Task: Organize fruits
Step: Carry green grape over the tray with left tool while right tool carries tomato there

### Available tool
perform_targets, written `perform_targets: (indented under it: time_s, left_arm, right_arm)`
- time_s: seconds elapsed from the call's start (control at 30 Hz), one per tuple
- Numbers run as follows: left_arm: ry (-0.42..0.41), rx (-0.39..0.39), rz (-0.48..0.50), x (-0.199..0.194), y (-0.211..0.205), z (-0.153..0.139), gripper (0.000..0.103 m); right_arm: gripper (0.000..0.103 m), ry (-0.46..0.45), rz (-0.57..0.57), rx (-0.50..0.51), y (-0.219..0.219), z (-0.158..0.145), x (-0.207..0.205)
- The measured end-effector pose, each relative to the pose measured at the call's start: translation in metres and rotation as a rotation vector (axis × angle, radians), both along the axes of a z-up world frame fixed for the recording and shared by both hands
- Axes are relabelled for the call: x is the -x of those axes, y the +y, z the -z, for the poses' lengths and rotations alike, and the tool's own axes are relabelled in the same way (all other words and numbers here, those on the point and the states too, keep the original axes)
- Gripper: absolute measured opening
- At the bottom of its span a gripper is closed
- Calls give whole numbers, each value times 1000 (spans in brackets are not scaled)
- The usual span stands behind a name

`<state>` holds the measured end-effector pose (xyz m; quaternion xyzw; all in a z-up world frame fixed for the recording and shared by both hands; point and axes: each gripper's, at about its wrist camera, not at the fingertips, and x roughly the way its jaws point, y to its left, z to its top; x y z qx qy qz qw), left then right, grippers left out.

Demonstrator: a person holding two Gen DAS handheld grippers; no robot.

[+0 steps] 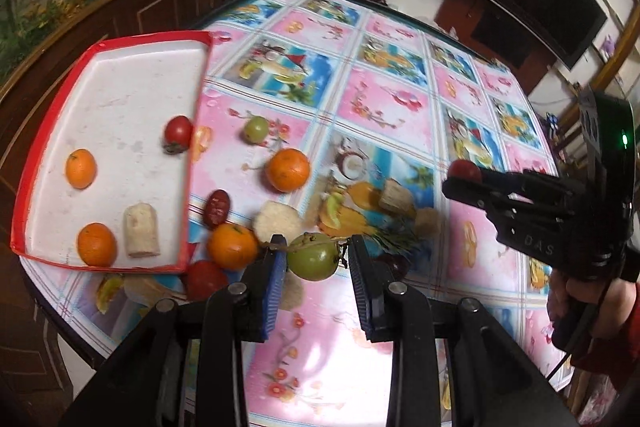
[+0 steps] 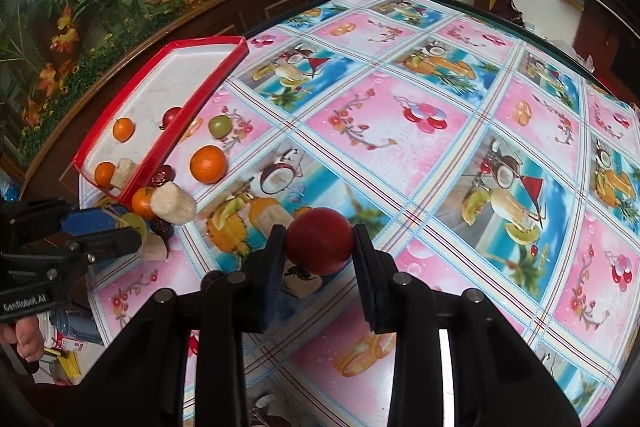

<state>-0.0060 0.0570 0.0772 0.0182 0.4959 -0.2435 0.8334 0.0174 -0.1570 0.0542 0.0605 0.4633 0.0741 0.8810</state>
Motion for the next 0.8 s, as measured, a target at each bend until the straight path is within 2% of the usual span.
perform_targets:
  time_s: [0.4, 0.8]
  left_arm:
    - [-26, 8, -125, -28, 47, -11, 31]
    - [-28, 9, -229, -55, 87, -10, 31]
  right_arm:
    - [35, -14, -35, -8, 16, -8, -13]
    - [35, -38, -102, -21, 50, -19, -42]
